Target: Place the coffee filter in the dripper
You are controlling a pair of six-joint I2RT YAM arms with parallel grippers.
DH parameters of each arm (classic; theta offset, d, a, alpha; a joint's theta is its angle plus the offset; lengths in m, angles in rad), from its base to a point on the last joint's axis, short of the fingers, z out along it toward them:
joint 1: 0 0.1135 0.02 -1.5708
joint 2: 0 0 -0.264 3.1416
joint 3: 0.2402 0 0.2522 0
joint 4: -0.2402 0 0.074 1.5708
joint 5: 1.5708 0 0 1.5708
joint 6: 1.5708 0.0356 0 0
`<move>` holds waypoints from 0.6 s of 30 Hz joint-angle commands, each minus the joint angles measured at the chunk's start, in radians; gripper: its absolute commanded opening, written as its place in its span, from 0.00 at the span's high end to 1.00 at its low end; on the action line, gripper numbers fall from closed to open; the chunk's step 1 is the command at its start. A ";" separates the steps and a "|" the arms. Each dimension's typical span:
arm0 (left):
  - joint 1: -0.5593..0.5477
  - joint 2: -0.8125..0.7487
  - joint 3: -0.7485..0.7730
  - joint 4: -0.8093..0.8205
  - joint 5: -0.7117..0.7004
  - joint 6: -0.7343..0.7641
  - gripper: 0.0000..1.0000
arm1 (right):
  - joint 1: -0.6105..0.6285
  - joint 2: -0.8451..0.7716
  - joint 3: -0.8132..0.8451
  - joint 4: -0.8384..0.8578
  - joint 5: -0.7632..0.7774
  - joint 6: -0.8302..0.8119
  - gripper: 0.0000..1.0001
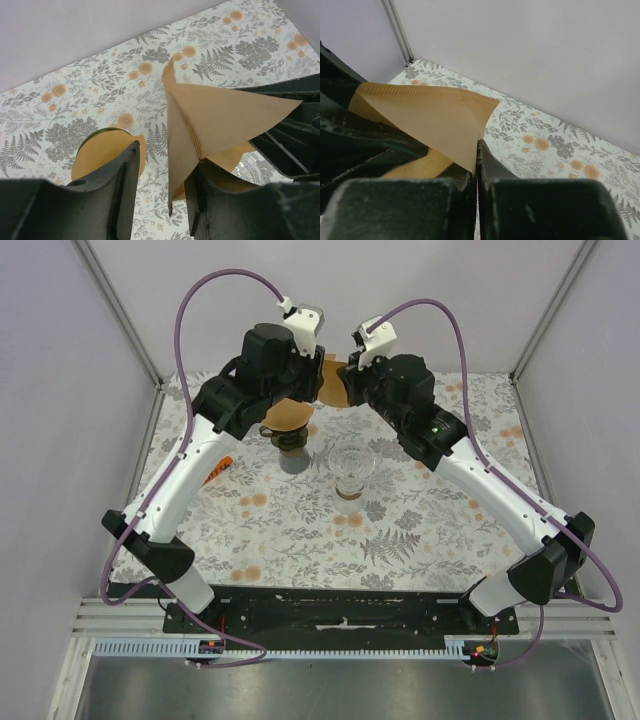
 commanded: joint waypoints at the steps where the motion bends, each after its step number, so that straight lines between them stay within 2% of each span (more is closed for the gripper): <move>1: 0.000 0.012 0.019 0.056 0.048 0.009 0.53 | -0.001 -0.019 0.026 0.019 -0.038 0.061 1.00; 3: 0.000 0.011 0.003 0.056 0.036 0.020 0.56 | -0.007 -0.022 0.027 0.018 -0.050 0.071 1.00; 6: 0.000 -0.001 -0.015 0.056 -0.028 0.039 0.83 | -0.031 -0.034 0.015 0.013 -0.067 0.086 1.00; 8: 0.000 -0.006 -0.021 0.058 -0.090 0.064 0.95 | -0.059 -0.049 -0.006 0.013 -0.059 0.088 1.00; 12: 0.002 -0.021 -0.046 0.062 -0.125 0.112 0.98 | -0.082 -0.082 -0.034 0.038 -0.033 0.046 1.00; 16: -0.001 -0.023 -0.052 0.059 -0.070 0.108 0.98 | -0.079 -0.069 -0.023 0.042 -0.116 0.022 0.98; 18: -0.001 -0.023 -0.046 0.055 -0.026 0.102 0.98 | -0.073 -0.051 -0.013 0.030 -0.130 0.016 0.82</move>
